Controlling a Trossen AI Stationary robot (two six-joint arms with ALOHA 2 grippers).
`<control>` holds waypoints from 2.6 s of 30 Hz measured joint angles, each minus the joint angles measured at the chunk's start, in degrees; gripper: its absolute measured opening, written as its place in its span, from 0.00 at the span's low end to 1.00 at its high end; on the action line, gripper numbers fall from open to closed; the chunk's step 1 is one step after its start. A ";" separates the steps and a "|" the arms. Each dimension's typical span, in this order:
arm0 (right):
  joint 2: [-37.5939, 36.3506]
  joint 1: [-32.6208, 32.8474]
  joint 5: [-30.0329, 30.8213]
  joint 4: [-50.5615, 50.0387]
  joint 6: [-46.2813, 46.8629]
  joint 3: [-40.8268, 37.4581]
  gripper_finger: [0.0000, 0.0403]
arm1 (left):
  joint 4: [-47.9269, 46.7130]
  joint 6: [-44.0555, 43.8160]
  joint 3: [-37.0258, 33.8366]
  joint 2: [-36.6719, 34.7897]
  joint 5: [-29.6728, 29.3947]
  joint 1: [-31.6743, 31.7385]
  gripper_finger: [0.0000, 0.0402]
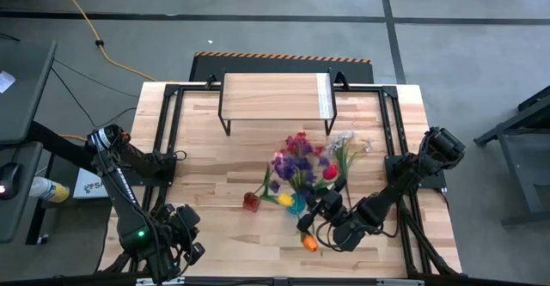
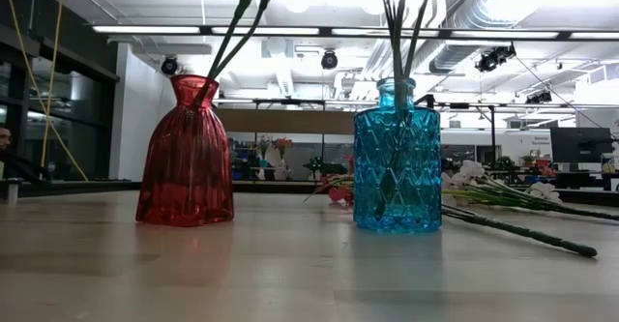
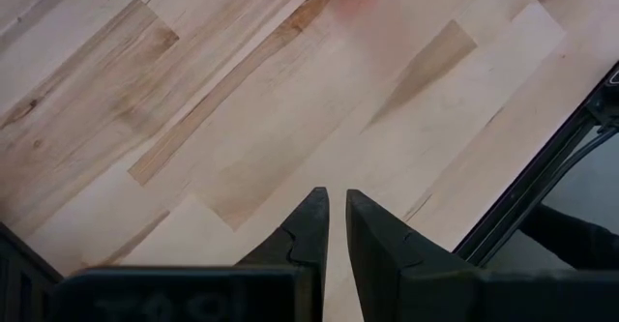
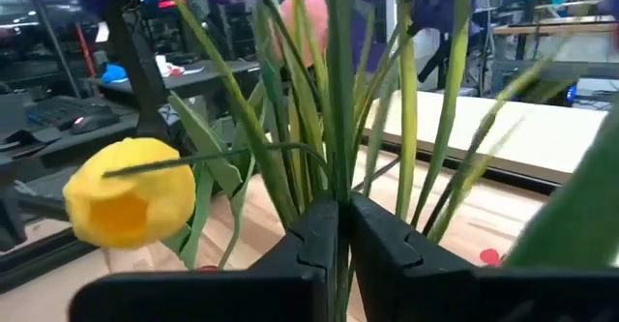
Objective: Pick and place flowers into a vace then onto a shelf
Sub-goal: Put the violet flowers into the blue vase, then move the red vase to the left of the table
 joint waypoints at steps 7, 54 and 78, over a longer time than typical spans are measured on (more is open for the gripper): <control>0.00 -0.62 -0.34 -0.02 -1.30 0.00 0.15 | 0.10 0.06 0.00 0.00 -0.09 0.00 0.18; -8.96 5.10 -7.51 -7.73 -4.64 -0.02 0.30 | 0.27 1.61 0.00 0.00 0.00 0.00 0.18; -12.24 9.57 -13.78 31.22 -55.63 0.02 0.26 | 1.41 2.55 0.02 0.00 -15.87 2.83 0.18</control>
